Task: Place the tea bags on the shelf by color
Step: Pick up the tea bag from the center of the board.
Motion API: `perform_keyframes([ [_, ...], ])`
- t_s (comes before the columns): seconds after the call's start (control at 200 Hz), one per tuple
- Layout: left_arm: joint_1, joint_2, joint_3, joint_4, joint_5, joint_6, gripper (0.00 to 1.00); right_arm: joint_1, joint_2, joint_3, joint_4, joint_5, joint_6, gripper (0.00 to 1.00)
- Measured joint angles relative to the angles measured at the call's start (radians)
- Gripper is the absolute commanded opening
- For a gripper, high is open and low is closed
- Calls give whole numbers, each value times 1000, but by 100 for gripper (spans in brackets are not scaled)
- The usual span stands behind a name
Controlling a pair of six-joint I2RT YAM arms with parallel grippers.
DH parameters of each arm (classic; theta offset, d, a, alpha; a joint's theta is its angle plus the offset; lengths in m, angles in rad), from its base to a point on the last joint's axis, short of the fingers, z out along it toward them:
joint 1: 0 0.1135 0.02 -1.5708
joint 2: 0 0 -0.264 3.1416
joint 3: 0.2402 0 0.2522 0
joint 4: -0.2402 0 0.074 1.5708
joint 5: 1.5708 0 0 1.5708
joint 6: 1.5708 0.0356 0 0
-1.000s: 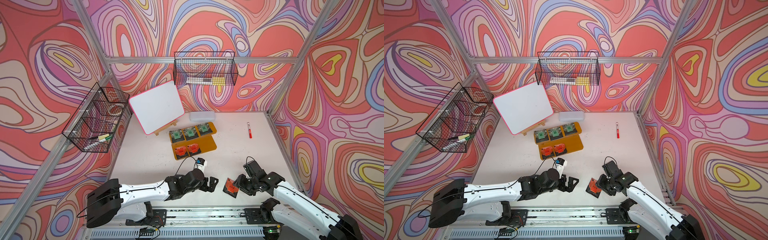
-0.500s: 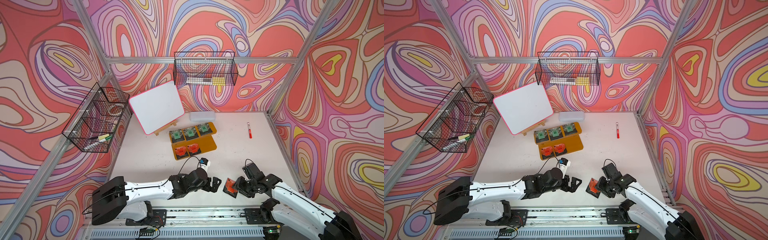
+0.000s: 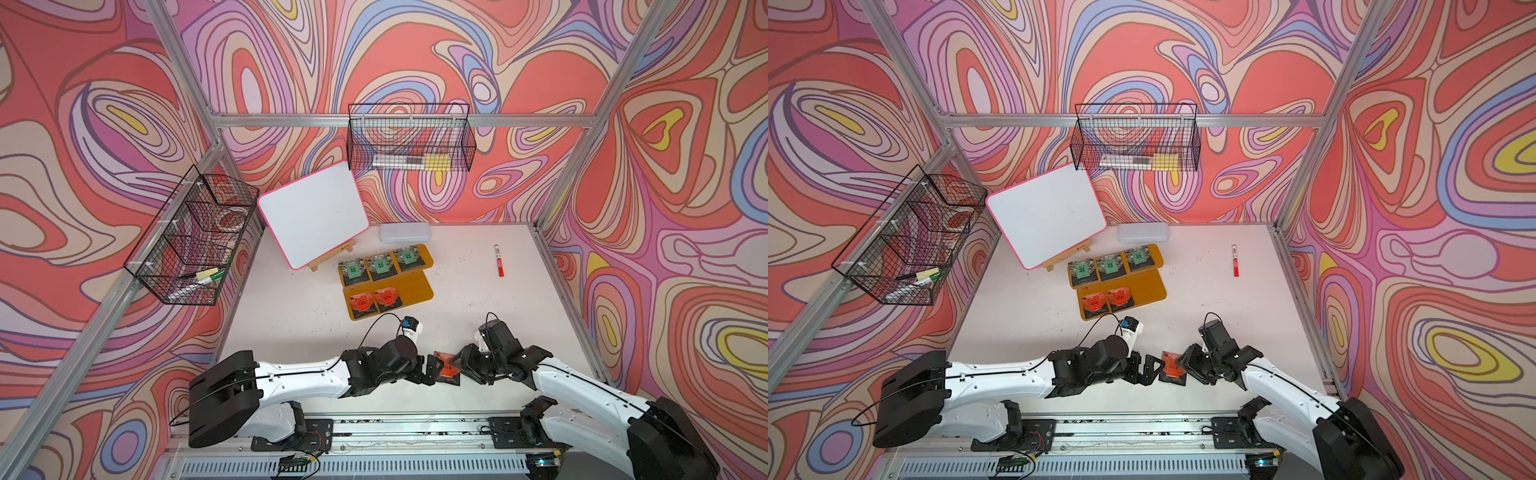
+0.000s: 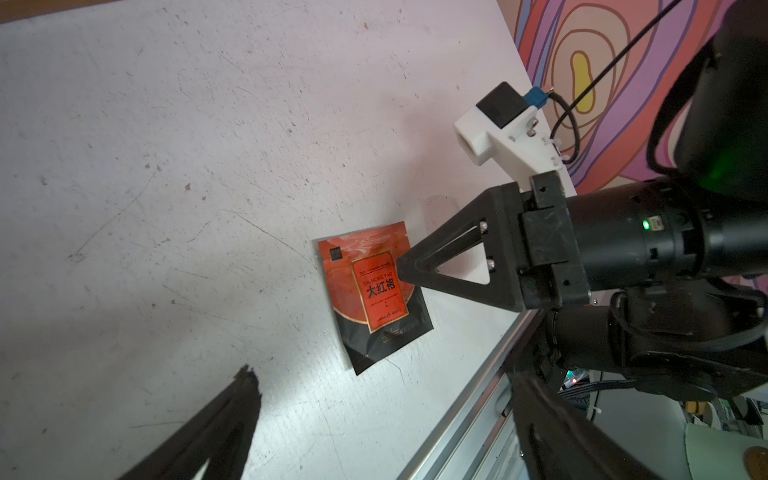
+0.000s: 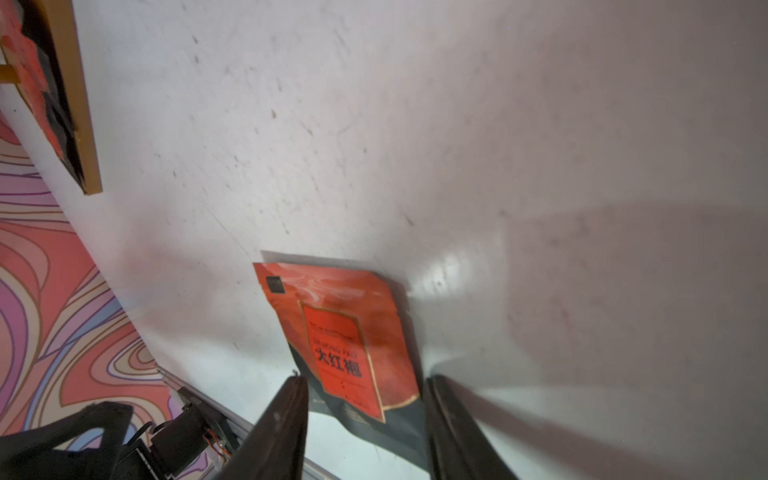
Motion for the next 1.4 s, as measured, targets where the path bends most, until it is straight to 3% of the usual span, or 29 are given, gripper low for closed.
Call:
perform_keyframes([
  [0.285,0,30,12,1,13,-3,92,0,85,3,135,-45,-3,46],
  [0.951,0,219,60,96,175,-3,74,0,-8,58,-159,47,-137,43],
  [1.402,0,279,65,128,230,-8,72,0,-8,68,-179,43,-164,42],
])
